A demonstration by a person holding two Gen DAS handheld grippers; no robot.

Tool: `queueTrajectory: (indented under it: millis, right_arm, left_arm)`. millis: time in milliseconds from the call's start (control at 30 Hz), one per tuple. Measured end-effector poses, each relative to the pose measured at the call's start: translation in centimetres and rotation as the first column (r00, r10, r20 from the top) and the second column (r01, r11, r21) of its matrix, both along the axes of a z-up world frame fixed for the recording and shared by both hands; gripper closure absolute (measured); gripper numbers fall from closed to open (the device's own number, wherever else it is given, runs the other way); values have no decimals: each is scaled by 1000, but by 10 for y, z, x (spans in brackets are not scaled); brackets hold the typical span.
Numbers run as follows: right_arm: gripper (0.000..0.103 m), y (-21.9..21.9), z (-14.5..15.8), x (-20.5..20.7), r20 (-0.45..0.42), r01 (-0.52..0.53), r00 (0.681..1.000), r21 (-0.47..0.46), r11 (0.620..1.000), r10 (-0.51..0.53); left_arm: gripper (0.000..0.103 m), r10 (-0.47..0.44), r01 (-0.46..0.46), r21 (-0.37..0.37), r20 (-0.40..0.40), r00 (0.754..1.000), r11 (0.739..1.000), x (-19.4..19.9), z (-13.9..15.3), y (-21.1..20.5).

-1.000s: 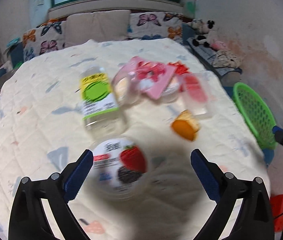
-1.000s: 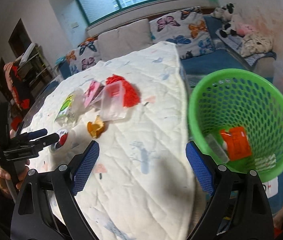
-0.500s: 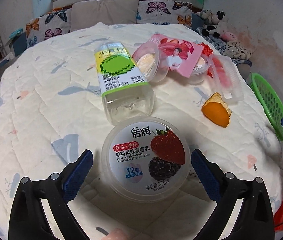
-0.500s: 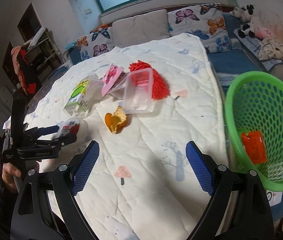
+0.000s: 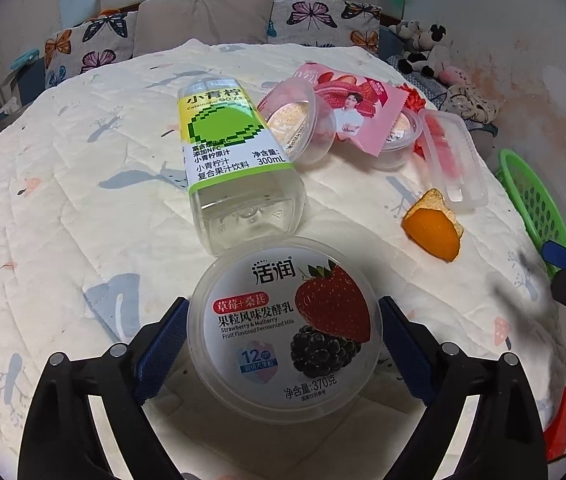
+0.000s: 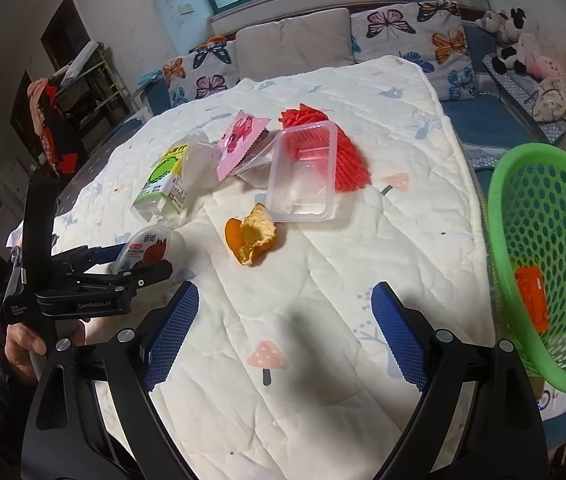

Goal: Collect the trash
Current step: 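Grasp the yogurt tub with the left gripper while the right gripper grasps the orange peel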

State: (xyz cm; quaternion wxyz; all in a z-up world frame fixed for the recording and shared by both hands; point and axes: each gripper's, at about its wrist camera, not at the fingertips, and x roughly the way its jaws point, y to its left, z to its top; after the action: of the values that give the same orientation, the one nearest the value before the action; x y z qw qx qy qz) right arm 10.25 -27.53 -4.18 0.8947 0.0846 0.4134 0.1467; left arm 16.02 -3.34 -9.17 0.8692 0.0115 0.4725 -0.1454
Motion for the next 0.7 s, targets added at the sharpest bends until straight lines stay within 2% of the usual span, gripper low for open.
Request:
queueTrajectory:
  millis: [267, 700]
  right_arm:
    - [16, 19, -7, 14, -4, -33, 999, -16, 999, 33]
    - [36, 49, -33, 59, -59, -54, 997, -22, 998, 53]
  left_arm:
    - [14, 9, -7, -36, 49, 999, 999, -9, 23, 11]
    - [14, 33, -24, -96, 92, 995, 995, -12, 53, 32]
